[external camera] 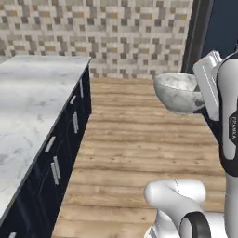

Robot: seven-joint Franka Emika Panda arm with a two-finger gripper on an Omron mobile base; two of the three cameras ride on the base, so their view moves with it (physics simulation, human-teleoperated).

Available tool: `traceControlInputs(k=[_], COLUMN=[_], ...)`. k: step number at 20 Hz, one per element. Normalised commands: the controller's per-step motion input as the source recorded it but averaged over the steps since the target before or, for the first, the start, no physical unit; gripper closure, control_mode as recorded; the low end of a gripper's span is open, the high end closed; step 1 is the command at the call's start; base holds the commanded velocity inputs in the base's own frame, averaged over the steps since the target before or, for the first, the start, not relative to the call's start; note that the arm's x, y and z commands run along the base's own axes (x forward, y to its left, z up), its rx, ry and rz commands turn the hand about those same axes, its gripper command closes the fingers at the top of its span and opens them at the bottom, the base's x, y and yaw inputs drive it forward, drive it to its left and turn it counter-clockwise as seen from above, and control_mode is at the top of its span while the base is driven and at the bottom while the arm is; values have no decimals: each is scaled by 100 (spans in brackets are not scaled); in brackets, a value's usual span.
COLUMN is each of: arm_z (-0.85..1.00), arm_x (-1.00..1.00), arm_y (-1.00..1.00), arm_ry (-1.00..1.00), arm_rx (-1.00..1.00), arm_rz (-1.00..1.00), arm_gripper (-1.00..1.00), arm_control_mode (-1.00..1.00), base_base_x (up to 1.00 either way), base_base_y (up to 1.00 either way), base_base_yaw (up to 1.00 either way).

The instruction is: Pick up the bowls from the cabinet and place each bowl in front of a stool on the dining counter.

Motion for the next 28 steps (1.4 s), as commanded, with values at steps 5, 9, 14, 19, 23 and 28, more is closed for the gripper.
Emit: traceControlInputs(k=[5,9,14,19,23,28], arm_z=[0,0,0,0,0,0], arm_x=[0,0,0,0,0,0], arm_y=[0,0,0,0,0,0], arm_ry=[0,0,0,0,0,0], arm_rx=[0,0,0,0,0,0], arm_rz=[0,0,0,0,0,0], arm_gripper=[100,100,100,100,100,100], arm_control_mode=[100,100,100,100,100,100], base_base_x=[-6,-38,-60,-67,-25,0], base_base_y=[9,32,41,73,100,100], base_base_yaw=[92,87,89,73,35,8])
